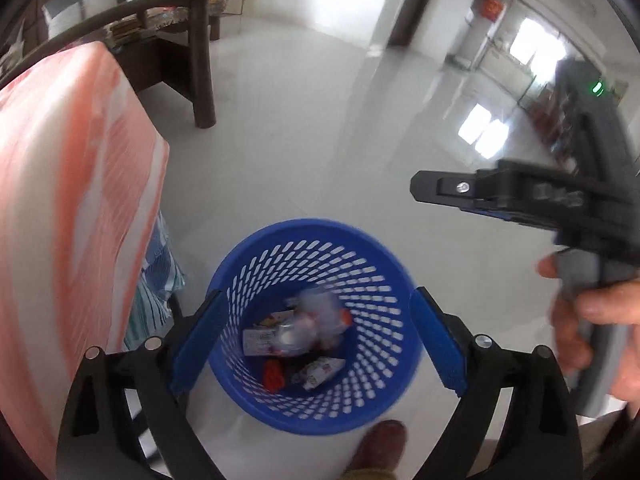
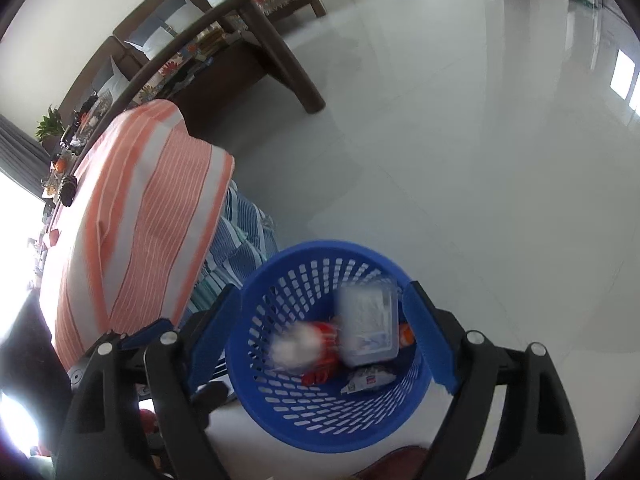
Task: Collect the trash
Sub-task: 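Carry the can and clear box over the wastebasket and open both tools, then move both tools back over the table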
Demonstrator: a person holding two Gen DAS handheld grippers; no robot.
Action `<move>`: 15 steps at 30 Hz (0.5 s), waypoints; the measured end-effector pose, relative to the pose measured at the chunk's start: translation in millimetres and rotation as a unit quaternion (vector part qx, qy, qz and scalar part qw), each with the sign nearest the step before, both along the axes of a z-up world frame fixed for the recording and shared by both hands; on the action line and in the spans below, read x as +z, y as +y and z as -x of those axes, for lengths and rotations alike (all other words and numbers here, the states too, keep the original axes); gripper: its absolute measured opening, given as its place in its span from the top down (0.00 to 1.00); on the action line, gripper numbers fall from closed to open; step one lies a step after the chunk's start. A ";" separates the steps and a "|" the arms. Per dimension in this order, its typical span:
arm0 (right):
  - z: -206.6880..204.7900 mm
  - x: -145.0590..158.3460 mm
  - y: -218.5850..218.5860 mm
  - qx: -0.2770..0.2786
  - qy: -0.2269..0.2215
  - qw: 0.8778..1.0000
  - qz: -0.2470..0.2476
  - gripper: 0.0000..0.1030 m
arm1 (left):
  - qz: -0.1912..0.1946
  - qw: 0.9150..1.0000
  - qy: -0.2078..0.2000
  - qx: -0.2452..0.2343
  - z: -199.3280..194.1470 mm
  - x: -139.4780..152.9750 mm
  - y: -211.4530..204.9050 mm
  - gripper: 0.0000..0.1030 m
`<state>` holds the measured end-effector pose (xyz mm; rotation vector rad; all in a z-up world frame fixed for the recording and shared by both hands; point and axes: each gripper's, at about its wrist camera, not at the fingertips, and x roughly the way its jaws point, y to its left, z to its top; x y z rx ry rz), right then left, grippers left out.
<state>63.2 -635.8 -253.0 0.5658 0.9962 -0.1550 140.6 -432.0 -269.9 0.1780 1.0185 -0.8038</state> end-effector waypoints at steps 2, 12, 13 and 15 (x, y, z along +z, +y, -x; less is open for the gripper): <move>3.1 10.7 -0.3 -0.007 -0.007 0.999 0.033 0.18 | 0.020 1.000 -0.014 -0.001 9.8 22.4 15.0 0.06; -6.0 48.7 49.5 0.007 -0.049 0.994 0.094 0.17 | 0.036 0.997 -0.015 0.066 33.8 87.9 132.3 0.05; -7.2 55.1 60.9 0.016 -0.061 0.993 0.097 0.17 | 0.034 0.996 -0.014 0.080 32.9 90.4 148.4 0.05; -10.7 68.3 88.1 0.038 -0.088 0.989 0.109 0.17 | 0.028 0.993 -0.018 0.115 32.5 97.8 180.7 0.05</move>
